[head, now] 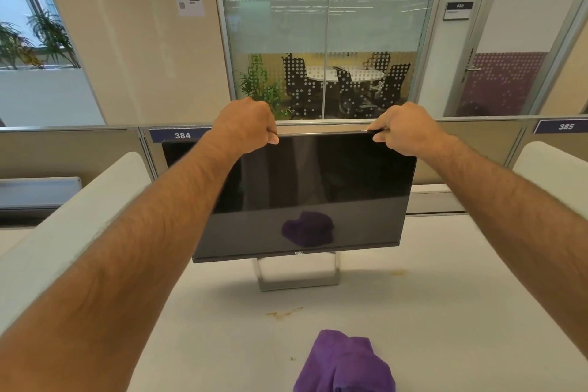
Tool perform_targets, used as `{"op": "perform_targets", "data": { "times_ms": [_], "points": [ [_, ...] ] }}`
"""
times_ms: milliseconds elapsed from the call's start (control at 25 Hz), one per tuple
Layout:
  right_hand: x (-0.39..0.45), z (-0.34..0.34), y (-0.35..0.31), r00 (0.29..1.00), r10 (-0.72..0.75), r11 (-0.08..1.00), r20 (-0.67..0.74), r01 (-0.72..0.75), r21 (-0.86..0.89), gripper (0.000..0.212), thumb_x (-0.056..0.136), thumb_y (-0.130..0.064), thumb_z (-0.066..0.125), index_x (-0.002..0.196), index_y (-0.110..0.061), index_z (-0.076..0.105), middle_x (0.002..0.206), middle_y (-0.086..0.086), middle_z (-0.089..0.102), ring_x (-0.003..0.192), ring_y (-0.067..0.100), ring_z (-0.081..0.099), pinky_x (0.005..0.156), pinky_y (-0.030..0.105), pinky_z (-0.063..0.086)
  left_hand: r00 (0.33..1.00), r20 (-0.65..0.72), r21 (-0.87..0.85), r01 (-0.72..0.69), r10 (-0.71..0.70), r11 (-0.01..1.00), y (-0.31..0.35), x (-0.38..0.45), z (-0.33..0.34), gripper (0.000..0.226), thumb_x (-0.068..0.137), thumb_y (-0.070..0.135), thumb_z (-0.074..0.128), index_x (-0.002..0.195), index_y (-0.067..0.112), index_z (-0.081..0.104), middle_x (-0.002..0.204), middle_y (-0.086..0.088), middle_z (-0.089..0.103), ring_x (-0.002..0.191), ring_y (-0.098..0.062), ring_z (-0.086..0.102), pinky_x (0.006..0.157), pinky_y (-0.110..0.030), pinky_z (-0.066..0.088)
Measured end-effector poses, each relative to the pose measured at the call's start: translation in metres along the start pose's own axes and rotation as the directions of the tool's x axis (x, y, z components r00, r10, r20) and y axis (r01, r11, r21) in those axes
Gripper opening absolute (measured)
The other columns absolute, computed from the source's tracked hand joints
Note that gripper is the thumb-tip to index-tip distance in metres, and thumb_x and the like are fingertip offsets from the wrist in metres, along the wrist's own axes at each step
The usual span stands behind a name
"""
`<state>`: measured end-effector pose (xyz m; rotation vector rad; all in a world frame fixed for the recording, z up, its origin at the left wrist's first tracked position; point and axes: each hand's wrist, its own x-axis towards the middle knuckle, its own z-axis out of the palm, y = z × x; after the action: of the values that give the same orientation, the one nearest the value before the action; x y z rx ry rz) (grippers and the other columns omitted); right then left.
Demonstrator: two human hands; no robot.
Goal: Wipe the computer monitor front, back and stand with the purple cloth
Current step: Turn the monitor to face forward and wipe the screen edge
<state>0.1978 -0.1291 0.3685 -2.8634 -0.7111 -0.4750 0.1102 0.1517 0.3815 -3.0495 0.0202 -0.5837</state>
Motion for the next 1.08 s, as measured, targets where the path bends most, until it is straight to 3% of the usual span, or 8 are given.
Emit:
{"op": "perform_targets", "data": {
  "times_ms": [200, 360, 480, 600, 680, 800, 920, 1080],
  "points": [
    [-0.012, 0.011, 0.005, 0.997, -0.046, 0.999, -0.068, 0.044, -0.029, 0.032, 0.099, -0.023, 0.055, 0.129, -0.020, 0.064, 0.122, 0.010, 0.067, 0.110, 0.031, 0.060, 0.097, 0.045, 0.049, 0.999, -0.037, 0.007, 0.028, -0.028, 1.000, 0.002, -0.008, 0.005, 0.027, 0.090, 0.035, 0.066, 0.113, 0.022, 0.074, 0.108, -0.002, 0.073, 0.095, -0.022, 0.064, 0.089, -0.038, 0.052],
    [-0.032, 0.042, 0.005, 0.894, -0.239, 0.963, -0.380, 0.168, -0.211, 0.038, 0.092, -0.016, 0.062, 0.129, -0.010, 0.062, 0.127, 0.012, 0.066, 0.120, 0.033, 0.056, 0.104, 0.051, 0.042, 0.988, -0.154, 0.039, -0.015, 0.021, 0.999, 0.000, -0.020, 0.019, 0.029, 0.096, 0.037, 0.057, 0.116, 0.022, 0.072, 0.106, -0.003, 0.073, 0.094, -0.024, 0.066, 0.088, -0.041, 0.054],
    [-0.077, 0.086, -0.010, 0.802, -0.206, 0.943, -0.560, 0.316, 0.106, 0.031, 0.091, -0.016, 0.062, 0.120, -0.007, 0.067, 0.121, 0.012, 0.068, 0.115, 0.029, 0.059, 0.105, 0.040, 0.044, 0.908, -0.412, 0.070, -0.048, 0.073, 0.996, -0.001, -0.038, 0.043, 0.029, 0.095, 0.038, 0.056, 0.115, 0.020, 0.069, 0.105, 0.000, 0.072, 0.094, -0.024, 0.062, 0.082, -0.042, 0.049],
    [-0.165, 0.165, -0.039, 0.894, -0.222, 0.854, -0.390, 0.371, 0.364, 0.033, 0.096, -0.036, 0.054, 0.116, -0.015, 0.068, 0.113, 0.004, 0.070, 0.104, 0.020, 0.062, 0.091, 0.035, 0.053, 0.819, -0.572, -0.039, -0.078, 0.042, 0.996, 0.007, -0.074, 0.085, 0.025, 0.092, 0.034, 0.059, 0.109, 0.020, 0.070, 0.099, 0.002, 0.069, 0.091, -0.023, 0.059, 0.074, -0.040, 0.046],
    [-0.227, 0.220, -0.055, 0.915, -0.363, 0.876, -0.174, 0.399, 0.271, 0.049, 0.095, -0.062, 0.040, 0.122, -0.028, 0.063, 0.123, -0.005, 0.067, 0.109, 0.012, 0.060, 0.089, 0.036, 0.056, 0.877, -0.478, -0.173, -0.048, -0.041, 0.984, 0.013, -0.106, 0.134, 0.027, 0.090, 0.038, 0.056, 0.102, 0.020, 0.072, 0.092, 0.002, 0.069, 0.084, -0.025, 0.060, 0.069, -0.040, 0.048],
    [-0.282, 0.271, -0.060, 0.864, -0.495, 0.867, 0.093, 0.483, 0.120, 0.059, 0.087, -0.080, 0.028, 0.127, -0.045, 0.055, 0.134, -0.014, 0.060, 0.111, 0.006, 0.061, 0.086, 0.026, 0.054, 0.970, -0.105, -0.306, 0.179, -0.220, 0.935, 0.025, -0.164, 0.208, 0.044, 0.089, 0.051, 0.047, 0.113, 0.021, 0.069, 0.107, 0.000, 0.071, 0.097, -0.027, 0.064, 0.082, -0.041, 0.052],
    [-0.290, 0.283, -0.053, 0.860, -0.509, 0.858, 0.032, 0.503, 0.105, 0.041, 0.094, -0.069, 0.033, 0.113, -0.044, 0.060, 0.127, -0.013, 0.062, 0.103, 0.007, 0.057, 0.077, 0.021, 0.053, 0.896, 0.295, -0.218, 0.401, -0.332, 0.890, 0.043, -0.221, 0.259, 0.060, 0.096, 0.057, 0.038, 0.146, 0.025, 0.040, 0.150, 0.002, 0.044, 0.139, -0.020, 0.038, 0.114, -0.041, 0.029],
    [-0.264, 0.274, -0.039, 0.857, -0.423, 0.855, -0.294, 0.485, 0.184, 0.010, 0.091, -0.031, 0.060, 0.095, -0.028, 0.068, 0.111, -0.005, 0.064, 0.089, 0.017, 0.056, 0.070, 0.028, 0.053, 0.784, 0.487, -0.072, 0.475, -0.385, 0.877, 0.052, -0.267, 0.286, 0.101, 0.074, 0.082, -0.013, 0.157, 0.025, -0.002, 0.164, 0.004, -0.007, 0.151, -0.017, -0.007, 0.119, -0.052, -0.002]
  ]
}}
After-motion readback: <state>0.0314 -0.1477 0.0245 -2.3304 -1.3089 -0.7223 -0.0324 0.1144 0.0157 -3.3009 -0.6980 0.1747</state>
